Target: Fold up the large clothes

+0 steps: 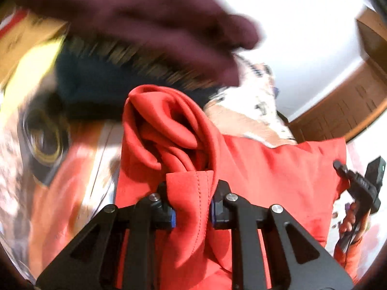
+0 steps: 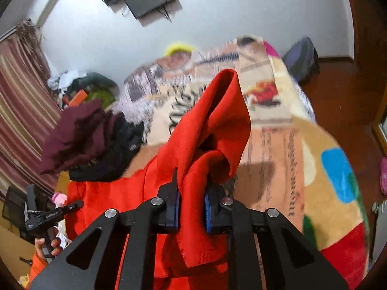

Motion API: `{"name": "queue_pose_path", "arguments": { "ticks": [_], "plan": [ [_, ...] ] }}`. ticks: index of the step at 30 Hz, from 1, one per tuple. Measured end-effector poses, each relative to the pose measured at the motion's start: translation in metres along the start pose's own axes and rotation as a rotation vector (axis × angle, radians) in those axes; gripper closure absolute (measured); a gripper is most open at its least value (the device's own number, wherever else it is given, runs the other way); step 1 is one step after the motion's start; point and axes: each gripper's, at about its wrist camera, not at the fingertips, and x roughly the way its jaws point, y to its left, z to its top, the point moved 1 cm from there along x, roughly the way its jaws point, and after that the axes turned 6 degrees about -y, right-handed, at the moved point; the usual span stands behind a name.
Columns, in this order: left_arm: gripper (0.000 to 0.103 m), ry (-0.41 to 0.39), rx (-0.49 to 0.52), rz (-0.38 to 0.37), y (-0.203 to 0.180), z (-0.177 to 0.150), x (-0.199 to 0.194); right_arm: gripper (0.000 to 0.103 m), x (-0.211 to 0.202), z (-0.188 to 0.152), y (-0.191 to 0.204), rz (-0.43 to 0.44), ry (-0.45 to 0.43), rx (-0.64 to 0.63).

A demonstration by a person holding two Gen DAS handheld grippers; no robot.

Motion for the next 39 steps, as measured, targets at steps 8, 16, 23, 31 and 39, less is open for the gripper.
{"name": "queue_pose_path", "arguments": {
  "ticks": [8,16,23,31,39],
  "plan": [
    [0.085,-0.122,0.25,-0.012,-0.098,0.047,-0.011,0.09,-0.027,0.041,-0.023,-0.054,-0.12,0.002],
    [0.085,-0.109,0.34,0.021,-0.138,0.072,0.044,0.09,-0.014,0.06,-0.054,-0.152,-0.157,0.002],
    [0.085,-0.037,0.406,0.089,-0.144,0.078,0.101,0.09,0.022,0.045,-0.094,-0.211,-0.078,0.059],
    [0.081,0.033,0.44,0.172,-0.133,0.071,0.157,0.085,0.039,0.028,-0.12,-0.271,0.007,0.045],
    [0.065,0.048,0.45,0.214,-0.126,0.068,0.143,0.077,0.018,0.028,-0.103,-0.319,0.001,-0.016]
  ]
}}
